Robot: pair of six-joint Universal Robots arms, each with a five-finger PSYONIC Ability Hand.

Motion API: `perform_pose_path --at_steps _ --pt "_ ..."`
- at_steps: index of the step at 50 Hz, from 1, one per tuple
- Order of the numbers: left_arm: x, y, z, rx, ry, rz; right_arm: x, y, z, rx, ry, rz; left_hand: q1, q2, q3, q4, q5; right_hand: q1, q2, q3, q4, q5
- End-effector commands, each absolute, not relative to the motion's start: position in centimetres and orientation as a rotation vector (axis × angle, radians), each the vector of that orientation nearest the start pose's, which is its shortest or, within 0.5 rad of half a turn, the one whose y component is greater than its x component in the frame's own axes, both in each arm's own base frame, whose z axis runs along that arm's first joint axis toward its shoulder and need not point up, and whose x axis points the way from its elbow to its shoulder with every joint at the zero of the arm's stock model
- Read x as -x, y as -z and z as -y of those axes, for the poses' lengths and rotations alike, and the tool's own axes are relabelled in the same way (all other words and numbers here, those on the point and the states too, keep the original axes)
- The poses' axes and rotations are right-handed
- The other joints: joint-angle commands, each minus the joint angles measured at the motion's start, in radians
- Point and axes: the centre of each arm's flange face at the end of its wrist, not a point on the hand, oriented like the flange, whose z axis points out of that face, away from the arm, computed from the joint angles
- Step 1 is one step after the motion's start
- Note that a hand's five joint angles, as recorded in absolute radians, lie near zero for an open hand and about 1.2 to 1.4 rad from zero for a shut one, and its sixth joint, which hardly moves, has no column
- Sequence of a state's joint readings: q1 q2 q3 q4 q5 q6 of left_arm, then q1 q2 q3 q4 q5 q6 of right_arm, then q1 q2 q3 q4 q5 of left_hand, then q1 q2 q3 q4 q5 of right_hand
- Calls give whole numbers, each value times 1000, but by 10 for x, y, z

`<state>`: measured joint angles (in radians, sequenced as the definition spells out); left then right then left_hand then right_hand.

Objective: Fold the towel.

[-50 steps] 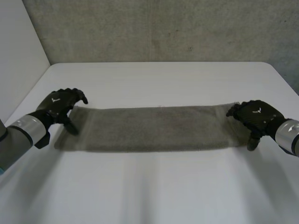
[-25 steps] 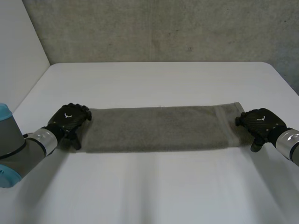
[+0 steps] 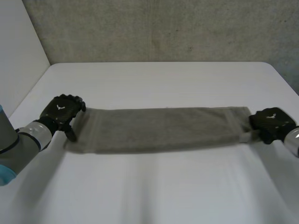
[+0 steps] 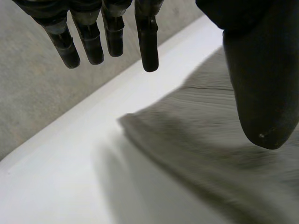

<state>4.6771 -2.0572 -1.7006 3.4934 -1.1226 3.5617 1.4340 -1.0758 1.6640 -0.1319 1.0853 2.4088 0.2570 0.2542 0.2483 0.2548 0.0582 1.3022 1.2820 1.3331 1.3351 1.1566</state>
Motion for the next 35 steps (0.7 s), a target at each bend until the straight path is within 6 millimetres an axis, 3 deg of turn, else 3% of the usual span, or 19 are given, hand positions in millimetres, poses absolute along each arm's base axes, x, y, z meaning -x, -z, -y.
perform_pose_path --at_steps 1,6,10,13,15,16,17,18,20,21,23,24,26,28,29,31,32,34,35 --pt "180 -163 339 -862 2116 -2409 -69 -166 372 1051 1945 -2506 -70 -67 -61 -68 -46 94 114 63 61 65" --pt "178 -167 342 -809 2142 -2437 -45 -186 384 1039 1997 -2555 -70 -67 -61 -68 -46 94 114 63 61 65" --pt "178 -167 342 -803 2144 -2440 -43 -205 388 1081 2011 -2562 -70 -67 -61 -68 -46 94 114 63 61 65" --pt "178 -167 343 -805 2146 -2438 -58 -219 386 1118 1987 -2533 -70 -67 -61 -68 -46 94 114 63 61 65" --pt "180 -168 342 -813 2150 -2437 -121 -239 375 1243 1998 -2356 -70 -67 -61 -68 -46 94 114 63 61 65" --pt "180 -168 342 -813 2150 -2437 -121 -239 375 1244 1999 -2355 -70 -67 -61 -68 -46 94 114 63 61 65" --pt "181 -168 341 -818 2153 -2435 -155 -248 366 1281 2016 -2256 -70 -67 -61 -68 -46 94 114 63 61 65" --pt "181 -168 341 -818 2153 -2435 -155 -248 366 1281 2016 -2255 -70 -67 -61 -68 -46 94 114 63 61 65" --pt "183 -168 340 -824 2152 -2438 -223 -259 338 1336 2000 -2072 -70 -67 -61 -68 -46 94 114 63 61 65" --pt "183 -168 340 -824 2152 -2438 -224 -259 338 1337 2000 -2071 -70 -67 -61 -68 -46 94 114 63 61 65" --pt "184 -167 339 -826 2149 -2442 -289 -252 300 1433 1921 -1902 -67 -64 -58 -65 -43 94 114 63 61 65" --pt "184 -167 339 -826 2149 -2442 -289 -252 299 1434 1920 -1901 -67 -64 -58 -65 -43 94 114 63 61 65" --pt "184 -165 337 -830 2142 -2452 -350 -234 253 1558 1816 -1732 -67 -64 -58 -65 -43 94 114 63 61 65" --pt "184 -165 337 -830 2141 -2454 -373 -225 234 1595 1782 -1667 -67 -64 -58 -65 -43 94 114 63 61 65" --pt "184 -165 337 -830 2141 -2454 -374 -225 234 1596 1782 -1666 -67 -64 -58 -65 -43 94 114 63 61 65" --pt "185 -165 336 -832 2140 -2456 -398 -204 218 1635 1740 -1635 -67 -64 -58 -65 -43 72 92 41 39 43" --pt "185 -165 336 -832 2140 -2456 -398 -204 218 1635 1740 -1635 -67 -64 -58 -65 -43 72 92 41 39 43" --pt "185 -165 336 -834 2140 -2456 -406 -185 216 1657 1702 -1665 -67 -64 -58 -65 -43 -589 -568 -620 -622 -618" --pt "185 -165 336 -834 2140 -2456 -406 -185 216 1657 1702 -1665 -67 -64 -58 -65 -43 -592 -572 -623 -625 -621"
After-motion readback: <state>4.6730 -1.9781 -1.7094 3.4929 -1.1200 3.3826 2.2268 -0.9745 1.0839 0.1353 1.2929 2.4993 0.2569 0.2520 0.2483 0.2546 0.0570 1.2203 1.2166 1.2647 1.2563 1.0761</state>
